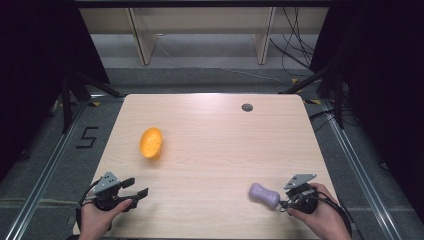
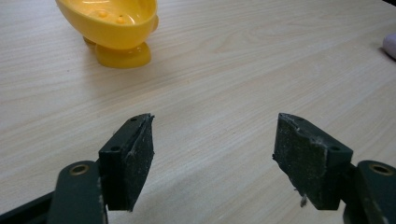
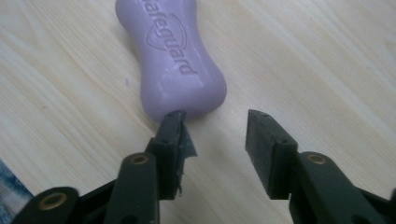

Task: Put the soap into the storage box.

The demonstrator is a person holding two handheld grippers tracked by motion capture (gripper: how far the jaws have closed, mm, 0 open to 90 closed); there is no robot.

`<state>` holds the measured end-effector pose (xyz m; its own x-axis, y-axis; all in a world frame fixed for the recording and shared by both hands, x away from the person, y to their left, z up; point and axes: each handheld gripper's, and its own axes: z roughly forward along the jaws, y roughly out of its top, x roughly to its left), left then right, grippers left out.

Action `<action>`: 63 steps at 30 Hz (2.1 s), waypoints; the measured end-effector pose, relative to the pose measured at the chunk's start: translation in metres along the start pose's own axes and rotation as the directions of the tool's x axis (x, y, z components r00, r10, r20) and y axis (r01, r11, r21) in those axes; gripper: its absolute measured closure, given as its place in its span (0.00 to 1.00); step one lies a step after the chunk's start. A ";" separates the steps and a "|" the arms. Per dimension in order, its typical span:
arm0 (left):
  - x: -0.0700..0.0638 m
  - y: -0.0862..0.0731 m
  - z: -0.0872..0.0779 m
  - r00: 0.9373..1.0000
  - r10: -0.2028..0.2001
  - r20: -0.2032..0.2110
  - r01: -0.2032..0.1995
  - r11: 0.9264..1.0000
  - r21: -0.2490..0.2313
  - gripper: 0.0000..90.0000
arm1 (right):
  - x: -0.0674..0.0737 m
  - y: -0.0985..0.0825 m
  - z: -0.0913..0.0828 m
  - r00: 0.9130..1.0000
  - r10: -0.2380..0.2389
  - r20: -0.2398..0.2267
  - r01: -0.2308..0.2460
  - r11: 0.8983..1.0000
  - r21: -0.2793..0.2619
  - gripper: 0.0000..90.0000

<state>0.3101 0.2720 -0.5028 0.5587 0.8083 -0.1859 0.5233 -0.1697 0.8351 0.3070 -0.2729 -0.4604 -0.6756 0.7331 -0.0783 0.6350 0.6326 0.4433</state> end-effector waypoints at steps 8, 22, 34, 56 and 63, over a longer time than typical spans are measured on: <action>-0.001 -0.001 0.000 1.000 -0.002 0.006 0.002 1.000 -0.007 0.31 | -0.003 0.014 0.001 0.992 -0.117 -0.052 0.123 0.986 0.117 0.52; 0.001 -0.002 0.000 1.000 0.004 0.013 -0.004 1.000 -0.002 0.30 | -0.002 0.080 0.013 0.939 -0.308 -0.152 0.339 0.900 0.275 0.41; 0.000 -0.002 -0.001 1.000 0.009 -0.003 -0.009 1.000 0.003 0.30 | 0.003 0.093 0.035 0.907 -0.362 -0.215 0.416 0.854 0.314 0.39; -0.001 -0.002 0.000 1.000 0.015 0.015 -0.015 1.000 0.003 0.30 | 0.016 0.091 0.061 0.902 -0.365 -0.229 0.428 0.816 0.388 0.52; -0.002 -0.002 0.000 1.000 0.014 0.015 -0.014 1.000 -0.002 0.30 | 0.021 0.095 0.063 0.901 -0.371 -0.227 0.433 0.808 0.400 0.55</action>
<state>0.3084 0.2706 -0.5041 0.5753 0.7974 -0.1820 0.5141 -0.1795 0.8387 0.3764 -0.1818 -0.4764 -0.9288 0.3691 -0.0324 0.3701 0.9284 -0.0327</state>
